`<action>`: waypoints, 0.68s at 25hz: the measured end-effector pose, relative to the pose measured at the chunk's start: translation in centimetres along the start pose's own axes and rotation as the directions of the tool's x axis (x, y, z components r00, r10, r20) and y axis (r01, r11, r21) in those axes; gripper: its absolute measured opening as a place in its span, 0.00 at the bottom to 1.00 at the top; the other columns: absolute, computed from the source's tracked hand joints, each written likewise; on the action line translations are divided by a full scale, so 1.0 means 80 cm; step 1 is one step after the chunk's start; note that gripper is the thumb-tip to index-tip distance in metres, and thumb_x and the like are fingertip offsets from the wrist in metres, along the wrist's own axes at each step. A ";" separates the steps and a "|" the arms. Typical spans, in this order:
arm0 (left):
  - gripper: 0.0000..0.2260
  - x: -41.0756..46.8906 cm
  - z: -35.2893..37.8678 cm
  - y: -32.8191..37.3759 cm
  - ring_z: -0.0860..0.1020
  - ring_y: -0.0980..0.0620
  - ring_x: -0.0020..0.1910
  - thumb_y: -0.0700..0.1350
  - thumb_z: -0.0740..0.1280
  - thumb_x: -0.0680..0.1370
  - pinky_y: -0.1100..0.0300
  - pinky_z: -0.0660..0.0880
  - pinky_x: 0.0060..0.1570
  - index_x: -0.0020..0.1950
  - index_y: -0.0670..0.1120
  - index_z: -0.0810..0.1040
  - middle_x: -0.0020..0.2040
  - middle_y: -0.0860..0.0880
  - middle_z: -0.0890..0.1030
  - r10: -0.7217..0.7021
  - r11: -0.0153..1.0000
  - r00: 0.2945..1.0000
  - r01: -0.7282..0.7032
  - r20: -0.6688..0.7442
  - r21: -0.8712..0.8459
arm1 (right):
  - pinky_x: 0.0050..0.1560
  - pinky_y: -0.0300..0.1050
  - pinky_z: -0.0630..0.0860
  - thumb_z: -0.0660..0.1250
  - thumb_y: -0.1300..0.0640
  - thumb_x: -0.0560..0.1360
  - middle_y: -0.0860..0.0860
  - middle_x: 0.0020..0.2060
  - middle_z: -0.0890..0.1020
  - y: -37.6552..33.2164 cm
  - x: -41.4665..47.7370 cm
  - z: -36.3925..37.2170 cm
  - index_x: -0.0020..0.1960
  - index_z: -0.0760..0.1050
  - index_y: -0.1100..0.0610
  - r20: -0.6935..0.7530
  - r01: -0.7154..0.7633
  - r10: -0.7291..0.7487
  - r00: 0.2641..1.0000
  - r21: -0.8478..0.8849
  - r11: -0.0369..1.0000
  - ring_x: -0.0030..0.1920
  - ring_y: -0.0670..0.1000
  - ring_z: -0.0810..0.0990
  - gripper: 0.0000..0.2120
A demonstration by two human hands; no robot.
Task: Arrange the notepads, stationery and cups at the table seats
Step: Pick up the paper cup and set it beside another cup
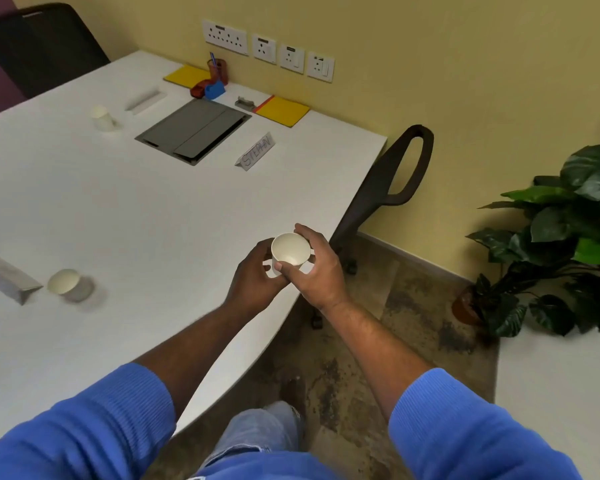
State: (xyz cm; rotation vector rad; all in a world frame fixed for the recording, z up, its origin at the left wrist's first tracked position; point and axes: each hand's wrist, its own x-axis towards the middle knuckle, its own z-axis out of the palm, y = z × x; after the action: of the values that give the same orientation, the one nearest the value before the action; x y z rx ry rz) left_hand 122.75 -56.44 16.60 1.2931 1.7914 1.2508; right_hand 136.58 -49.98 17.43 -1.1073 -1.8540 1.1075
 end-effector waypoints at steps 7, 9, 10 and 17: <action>0.27 0.160 0.079 0.014 0.79 0.59 0.59 0.50 0.79 0.72 0.62 0.77 0.56 0.68 0.56 0.72 0.63 0.58 0.80 0.001 1.000 1.000 -0.001 -0.021 -0.009 | 0.57 0.24 0.70 0.80 0.45 0.69 0.36 0.66 0.72 0.058 0.164 -0.070 0.74 0.68 0.46 0.035 0.015 -0.012 0.999 -0.060 0.998 0.63 0.30 0.70 0.38; 0.26 0.206 0.094 0.024 0.79 0.59 0.59 0.51 0.78 0.73 0.62 0.77 0.57 0.68 0.54 0.73 0.62 0.57 0.80 -0.016 1.000 0.999 0.015 -0.049 -0.022 | 0.57 0.23 0.70 0.80 0.46 0.69 0.37 0.66 0.73 0.063 0.217 -0.090 0.75 0.68 0.47 0.077 0.006 -0.003 0.997 -0.042 0.999 0.63 0.30 0.70 0.38; 0.26 0.224 0.097 0.030 0.79 0.59 0.59 0.51 0.78 0.73 0.63 0.77 0.57 0.68 0.54 0.73 0.62 0.57 0.80 -0.026 0.999 0.997 0.024 -0.066 -0.030 | 0.56 0.23 0.69 0.80 0.47 0.69 0.38 0.67 0.73 0.063 0.239 -0.097 0.75 0.68 0.47 0.090 0.011 -0.007 0.996 -0.042 0.999 0.63 0.30 0.70 0.38; 0.26 0.373 0.128 0.041 0.79 0.61 0.58 0.51 0.78 0.73 0.65 0.76 0.55 0.68 0.53 0.73 0.62 0.58 0.81 -0.095 0.995 0.963 0.089 -0.254 -0.035 | 0.60 0.31 0.73 0.81 0.50 0.69 0.45 0.69 0.75 0.086 0.423 -0.124 0.76 0.67 0.50 0.273 0.143 -0.128 0.953 -0.037 0.989 0.66 0.40 0.73 0.40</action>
State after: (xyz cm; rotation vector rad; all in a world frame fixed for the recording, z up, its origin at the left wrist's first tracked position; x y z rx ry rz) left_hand 122.28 -24.73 17.48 1.0607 1.9835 1.4345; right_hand 134.11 -14.17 19.58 -0.8774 -2.1509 1.1786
